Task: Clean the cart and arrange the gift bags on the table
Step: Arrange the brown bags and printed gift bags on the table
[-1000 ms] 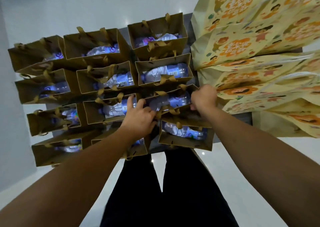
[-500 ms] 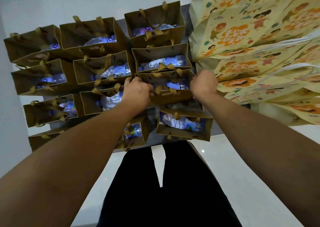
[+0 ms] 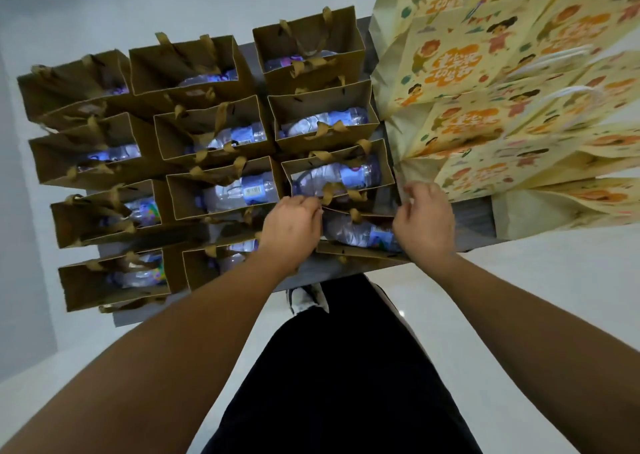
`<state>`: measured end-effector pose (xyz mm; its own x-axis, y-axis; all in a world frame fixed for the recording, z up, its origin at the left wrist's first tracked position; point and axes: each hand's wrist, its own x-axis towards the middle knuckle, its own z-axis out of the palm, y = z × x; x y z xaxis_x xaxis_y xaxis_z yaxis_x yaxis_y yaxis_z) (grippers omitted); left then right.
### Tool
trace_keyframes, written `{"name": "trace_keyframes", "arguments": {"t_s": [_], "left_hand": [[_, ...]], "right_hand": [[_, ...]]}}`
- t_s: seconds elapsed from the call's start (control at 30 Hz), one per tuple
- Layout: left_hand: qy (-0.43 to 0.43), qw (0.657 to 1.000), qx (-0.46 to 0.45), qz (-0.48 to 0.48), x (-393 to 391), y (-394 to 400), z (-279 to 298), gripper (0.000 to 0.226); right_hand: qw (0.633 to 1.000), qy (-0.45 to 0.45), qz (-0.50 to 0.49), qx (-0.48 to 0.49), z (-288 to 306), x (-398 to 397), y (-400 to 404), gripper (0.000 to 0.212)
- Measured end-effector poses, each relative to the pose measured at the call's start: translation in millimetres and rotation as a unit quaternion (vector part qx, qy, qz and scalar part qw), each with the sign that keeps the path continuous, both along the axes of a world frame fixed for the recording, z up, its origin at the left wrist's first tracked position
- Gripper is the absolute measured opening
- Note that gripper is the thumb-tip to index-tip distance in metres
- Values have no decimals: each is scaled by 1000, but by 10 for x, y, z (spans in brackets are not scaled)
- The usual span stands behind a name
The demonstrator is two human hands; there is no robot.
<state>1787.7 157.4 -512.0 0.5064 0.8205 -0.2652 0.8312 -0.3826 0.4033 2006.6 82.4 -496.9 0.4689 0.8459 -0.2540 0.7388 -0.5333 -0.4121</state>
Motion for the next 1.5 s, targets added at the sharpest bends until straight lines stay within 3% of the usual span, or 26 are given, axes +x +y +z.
{"name": "trace_keyframes", "arguments": {"t_s": [0.13, 0.2, 0.27, 0.4, 0.57, 0.93, 1.2, 1.5], "left_hand": [[35, 991, -117, 46, 14, -193, -66, 26], [20, 979, -170, 113, 39, -304, -113, 25], [9, 961, -211, 181, 72, -391, -171, 21], [23, 950, -177, 255, 148, -403, -169, 23], [32, 942, -169, 288, 141, -330, -102, 19], [41, 916, -175, 359, 128, -541, -21, 16], [69, 907, -199, 366, 185, -760, 35, 24], [57, 928, -211, 302, 58, -1006, 165, 26]], "right_hand": [[982, 83, -150, -73, -119, -32, -413, 42], [949, 171, -214, -153, -238, -12, -468, 42], [939, 185, -233, -170, -416, 66, -550, 40], [964, 123, -171, -165, -345, 183, -493, 27], [967, 104, -119, -197, -191, 297, -210, 13], [984, 23, 49, -169, -170, 307, -176, 22], [985, 70, 53, -149, -291, 216, -377, 20], [982, 79, 41, -167, 54, 74, -618, 28]]}}
